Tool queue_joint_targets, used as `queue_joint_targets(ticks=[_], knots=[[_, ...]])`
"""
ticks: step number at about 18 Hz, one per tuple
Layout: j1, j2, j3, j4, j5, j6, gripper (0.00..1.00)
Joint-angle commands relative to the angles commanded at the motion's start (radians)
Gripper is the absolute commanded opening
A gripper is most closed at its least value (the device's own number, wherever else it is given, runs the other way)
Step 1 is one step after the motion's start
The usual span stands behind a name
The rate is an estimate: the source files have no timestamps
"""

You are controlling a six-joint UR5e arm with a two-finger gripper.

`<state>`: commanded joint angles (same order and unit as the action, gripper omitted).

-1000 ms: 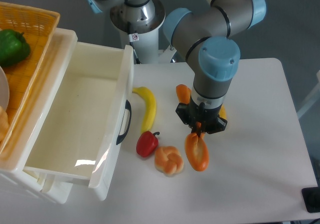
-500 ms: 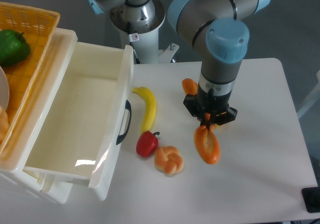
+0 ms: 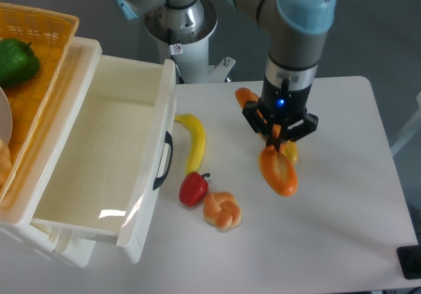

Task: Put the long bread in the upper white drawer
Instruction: 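Lift the bread loaf up off the table, then carry the bread loaf over the open white drawer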

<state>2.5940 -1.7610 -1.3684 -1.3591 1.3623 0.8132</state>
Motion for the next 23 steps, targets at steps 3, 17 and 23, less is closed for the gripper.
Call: queue_joint_targets(ticks=[3,17,23], knots=[[-0.031,0.0,0.02,0.0,-0.02,-0.075,0.0],[-0.181,0.06,0.015,0.009,-0.072,-0.155,0.0],[-0.259,0.034,0.014,0.032,-0.071,-0.144,0.0]])
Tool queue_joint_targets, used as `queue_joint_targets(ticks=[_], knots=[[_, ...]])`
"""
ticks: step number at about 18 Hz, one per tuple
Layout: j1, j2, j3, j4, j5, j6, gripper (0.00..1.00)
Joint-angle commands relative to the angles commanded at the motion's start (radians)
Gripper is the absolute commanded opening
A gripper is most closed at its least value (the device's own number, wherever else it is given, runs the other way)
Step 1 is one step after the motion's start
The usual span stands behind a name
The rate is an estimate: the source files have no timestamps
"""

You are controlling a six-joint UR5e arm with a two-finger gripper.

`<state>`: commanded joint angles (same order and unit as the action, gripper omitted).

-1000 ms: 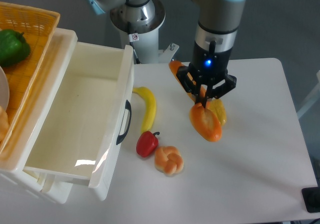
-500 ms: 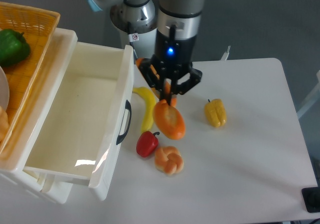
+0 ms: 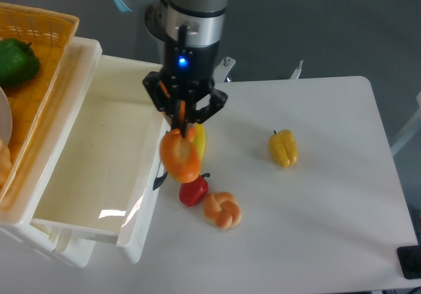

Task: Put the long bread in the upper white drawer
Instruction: 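Carry the bread loaf over the open white drawer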

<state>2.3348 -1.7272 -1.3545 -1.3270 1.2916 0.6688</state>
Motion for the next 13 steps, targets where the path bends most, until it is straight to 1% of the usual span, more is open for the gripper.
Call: queue_joint_targets(ticks=[2,10,13], knots=[[-0.014,-0.014,0.0,0.015,0.0,-0.003,0.0],[-0.045,-0.041,0.005,0.023,0.0,0.006,0.0],[-0.061,-0.045,0.0,0.031,0.0,0.037,0.0]])
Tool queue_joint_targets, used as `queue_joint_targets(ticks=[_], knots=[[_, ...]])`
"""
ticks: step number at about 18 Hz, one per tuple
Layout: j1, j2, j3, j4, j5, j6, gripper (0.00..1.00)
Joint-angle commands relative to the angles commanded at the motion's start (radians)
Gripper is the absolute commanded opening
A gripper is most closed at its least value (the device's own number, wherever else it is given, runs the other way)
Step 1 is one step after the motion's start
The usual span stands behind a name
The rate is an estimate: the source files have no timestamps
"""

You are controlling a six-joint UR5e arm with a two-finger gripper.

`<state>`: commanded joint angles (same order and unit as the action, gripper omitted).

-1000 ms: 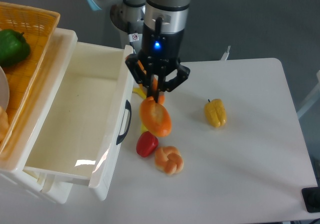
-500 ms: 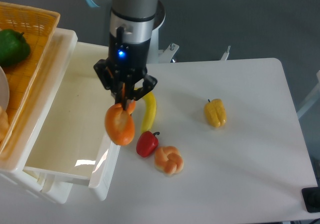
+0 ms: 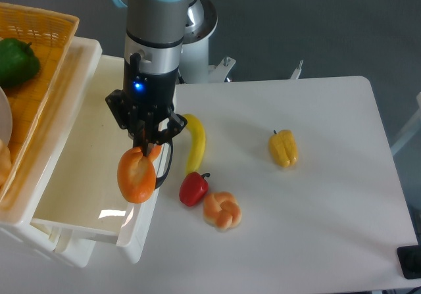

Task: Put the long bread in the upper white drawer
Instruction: 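Carry the bread loaf over the open white drawer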

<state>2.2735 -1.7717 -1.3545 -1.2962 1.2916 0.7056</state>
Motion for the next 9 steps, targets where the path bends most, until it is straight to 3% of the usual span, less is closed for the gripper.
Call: queue_joint_targets(ticks=[9], knots=[[-0.028,-0.009,-0.009,0.0,-0.017,0.0,0.0]])
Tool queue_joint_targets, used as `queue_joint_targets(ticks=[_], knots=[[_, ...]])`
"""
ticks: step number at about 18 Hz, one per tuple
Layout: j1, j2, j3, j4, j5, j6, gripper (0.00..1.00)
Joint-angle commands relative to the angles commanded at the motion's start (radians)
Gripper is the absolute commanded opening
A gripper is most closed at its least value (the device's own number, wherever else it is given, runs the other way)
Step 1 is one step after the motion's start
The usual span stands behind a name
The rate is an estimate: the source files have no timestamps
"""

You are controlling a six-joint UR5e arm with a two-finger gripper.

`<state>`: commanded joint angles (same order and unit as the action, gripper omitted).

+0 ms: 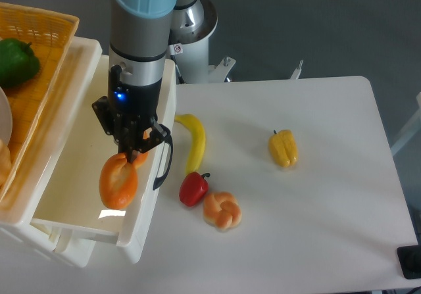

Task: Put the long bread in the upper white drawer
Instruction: 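Carry the bread loaf over the open white drawer, then lower the bread loaf into the drawer and open the gripper, then raise the open gripper up out of the drawer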

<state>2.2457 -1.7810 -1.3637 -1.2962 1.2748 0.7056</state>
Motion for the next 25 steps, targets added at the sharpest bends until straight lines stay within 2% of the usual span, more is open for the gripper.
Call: queue_joint_targets(ticks=[8,11,13,14,15,17,19,20,23,25], knots=[[-0.018,0.006,-0.025,-0.002,-0.012,0.0,0.07],[-0.018,0.008,-0.038,0.0,-0.011,0.0,0.25],[-0.018,0.009,-0.04,-0.002,-0.012,0.0,0.3],[-0.017,0.011,-0.04,-0.002,-0.012,0.002,0.46],[-0.017,0.011,-0.041,-0.002,-0.012,0.002,0.54],[-0.018,0.012,-0.046,-0.002,-0.011,0.0,0.55],[-0.017,0.012,-0.049,0.0,-0.011,0.002,0.65],[-0.017,0.012,-0.049,0.0,-0.012,0.002,0.67],[-0.014,0.012,-0.048,0.0,-0.012,0.002,0.68],[-0.006,0.012,-0.048,0.002,-0.012,0.003,0.77]])
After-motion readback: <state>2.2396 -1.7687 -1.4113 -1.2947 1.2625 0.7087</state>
